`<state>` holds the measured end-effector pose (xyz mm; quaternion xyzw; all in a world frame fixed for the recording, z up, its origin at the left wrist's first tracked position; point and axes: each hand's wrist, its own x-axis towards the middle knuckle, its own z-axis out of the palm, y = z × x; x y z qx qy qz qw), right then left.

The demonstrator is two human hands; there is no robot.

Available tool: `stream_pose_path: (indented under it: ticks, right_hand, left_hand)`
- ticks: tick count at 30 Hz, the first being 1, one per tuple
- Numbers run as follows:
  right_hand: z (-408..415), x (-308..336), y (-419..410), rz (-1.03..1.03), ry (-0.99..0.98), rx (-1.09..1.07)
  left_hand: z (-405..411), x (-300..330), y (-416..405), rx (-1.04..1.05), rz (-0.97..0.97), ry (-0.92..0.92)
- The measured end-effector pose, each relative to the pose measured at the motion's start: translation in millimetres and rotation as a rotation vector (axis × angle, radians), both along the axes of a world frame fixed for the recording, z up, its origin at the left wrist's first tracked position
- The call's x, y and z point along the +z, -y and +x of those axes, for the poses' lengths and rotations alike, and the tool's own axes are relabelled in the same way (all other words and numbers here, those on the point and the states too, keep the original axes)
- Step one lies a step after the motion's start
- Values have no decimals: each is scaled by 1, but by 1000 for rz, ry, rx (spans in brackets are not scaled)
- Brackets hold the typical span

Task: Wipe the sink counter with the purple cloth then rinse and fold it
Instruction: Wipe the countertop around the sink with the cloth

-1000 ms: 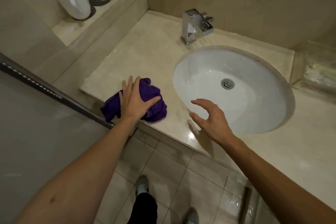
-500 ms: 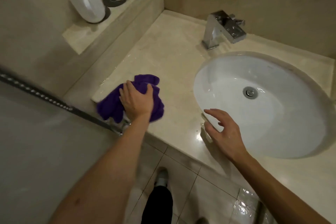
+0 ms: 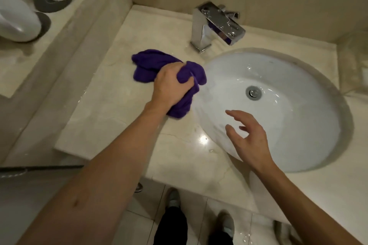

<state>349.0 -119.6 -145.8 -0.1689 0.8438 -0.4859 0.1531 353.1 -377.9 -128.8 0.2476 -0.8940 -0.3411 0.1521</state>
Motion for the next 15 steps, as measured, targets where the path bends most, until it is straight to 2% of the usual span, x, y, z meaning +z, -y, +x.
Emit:
stream_pose_path:
  ticks: [6,9,12,15]
  right_hand:
    - [1,2,-17,28,-9,40]
    - [-2,9,-20,17,1,66]
    - [-11,17,-19,24,12,70]
    - [-24,20,-9,75,12,110]
  left_hand:
    - [39,-10,-23,12,9,-49]
    - [59,-16,-30,152,-63,-66]
    - [59,-15,-22,270,-176,106]
    - [38,-12,-2,281,-142,218]
